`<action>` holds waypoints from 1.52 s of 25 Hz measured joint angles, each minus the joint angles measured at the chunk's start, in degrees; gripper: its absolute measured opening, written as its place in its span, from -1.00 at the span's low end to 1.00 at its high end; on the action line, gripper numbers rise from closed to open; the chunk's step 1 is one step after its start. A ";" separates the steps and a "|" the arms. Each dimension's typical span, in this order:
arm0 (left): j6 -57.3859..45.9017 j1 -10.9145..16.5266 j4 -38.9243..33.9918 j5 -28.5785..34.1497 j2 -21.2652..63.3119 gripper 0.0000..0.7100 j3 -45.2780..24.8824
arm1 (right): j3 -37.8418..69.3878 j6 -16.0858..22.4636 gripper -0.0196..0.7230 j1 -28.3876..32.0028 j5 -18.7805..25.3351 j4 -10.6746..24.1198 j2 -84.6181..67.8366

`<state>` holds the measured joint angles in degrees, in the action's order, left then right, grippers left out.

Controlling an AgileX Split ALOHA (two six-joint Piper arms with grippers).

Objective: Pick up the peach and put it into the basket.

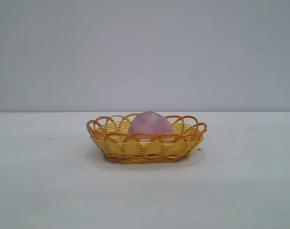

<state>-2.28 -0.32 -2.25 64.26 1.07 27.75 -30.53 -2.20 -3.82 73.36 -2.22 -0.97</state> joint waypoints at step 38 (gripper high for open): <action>0.00 0.00 0.00 0.00 0.00 0.41 0.00 | 2.49 -1.07 0.15 0.00 -7.77 -0.81 0.00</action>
